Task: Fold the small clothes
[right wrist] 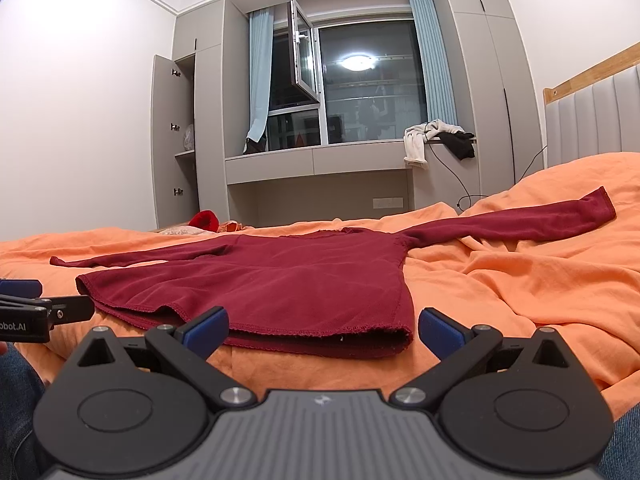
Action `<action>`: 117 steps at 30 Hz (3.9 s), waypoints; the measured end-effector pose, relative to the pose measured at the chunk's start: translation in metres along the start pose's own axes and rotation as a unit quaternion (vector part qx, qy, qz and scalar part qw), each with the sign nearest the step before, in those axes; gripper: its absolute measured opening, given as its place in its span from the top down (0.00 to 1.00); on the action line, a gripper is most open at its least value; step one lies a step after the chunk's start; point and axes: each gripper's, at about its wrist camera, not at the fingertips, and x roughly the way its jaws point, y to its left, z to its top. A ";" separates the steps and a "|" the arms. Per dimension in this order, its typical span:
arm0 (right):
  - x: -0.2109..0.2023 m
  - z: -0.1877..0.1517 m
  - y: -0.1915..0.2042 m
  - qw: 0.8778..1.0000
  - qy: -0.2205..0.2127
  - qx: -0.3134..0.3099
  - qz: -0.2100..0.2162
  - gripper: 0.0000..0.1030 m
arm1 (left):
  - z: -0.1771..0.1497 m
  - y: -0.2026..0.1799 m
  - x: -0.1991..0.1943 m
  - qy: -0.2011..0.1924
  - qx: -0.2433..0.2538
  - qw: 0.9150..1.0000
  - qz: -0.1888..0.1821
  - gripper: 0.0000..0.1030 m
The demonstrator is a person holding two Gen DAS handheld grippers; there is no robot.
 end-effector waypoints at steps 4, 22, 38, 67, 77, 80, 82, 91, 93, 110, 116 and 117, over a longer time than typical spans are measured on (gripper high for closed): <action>0.000 0.000 0.000 1.000 0.001 0.000 0.000 0.00 | 0.000 0.000 0.000 0.000 0.000 1.000 0.000 0.01; 0.000 -0.001 -0.001 1.000 0.001 0.001 0.000 0.00 | 0.000 0.000 0.000 0.000 -0.001 1.000 0.000 0.01; 0.001 -0.001 -0.001 1.000 0.002 0.001 0.000 0.00 | 0.000 0.000 0.000 0.001 -0.002 1.000 0.000 0.01; 0.012 0.015 -0.009 0.998 0.056 0.021 -0.018 0.00 | 0.000 0.008 0.014 0.027 -0.027 0.999 -0.006 0.01; 0.041 0.047 -0.041 0.995 0.077 0.038 -0.041 0.00 | 0.022 0.003 0.036 0.047 -0.041 0.998 -0.010 0.01; 0.048 0.058 -0.055 0.996 0.068 0.040 -0.048 0.00 | 0.036 -0.001 0.049 0.054 -0.038 0.998 -0.003 0.01; 0.054 0.065 -0.064 0.996 0.063 0.037 -0.057 0.00 | 0.046 -0.003 0.060 0.055 -0.033 0.998 0.001 0.01; 0.087 0.084 -0.112 0.992 0.061 0.043 -0.098 0.00 | 0.089 -0.028 0.124 0.083 -0.009 0.996 -0.008 0.01; 0.097 0.086 -0.124 0.991 0.066 0.045 -0.107 0.00 | 0.095 -0.034 0.141 0.089 -0.008 0.996 -0.014 0.01; 0.168 0.095 -0.249 0.975 -0.012 0.106 -0.195 0.00 | 0.095 -0.062 0.260 0.129 -0.020 0.991 -0.037 0.01; 0.200 0.089 -0.309 0.956 -0.015 0.146 -0.255 0.00 | 0.078 -0.056 0.274 0.161 -0.029 0.986 -0.034 0.01; 0.205 0.088 -0.321 0.952 -0.010 0.165 -0.258 0.00 | 0.077 -0.056 0.275 0.163 -0.028 0.986 -0.036 0.01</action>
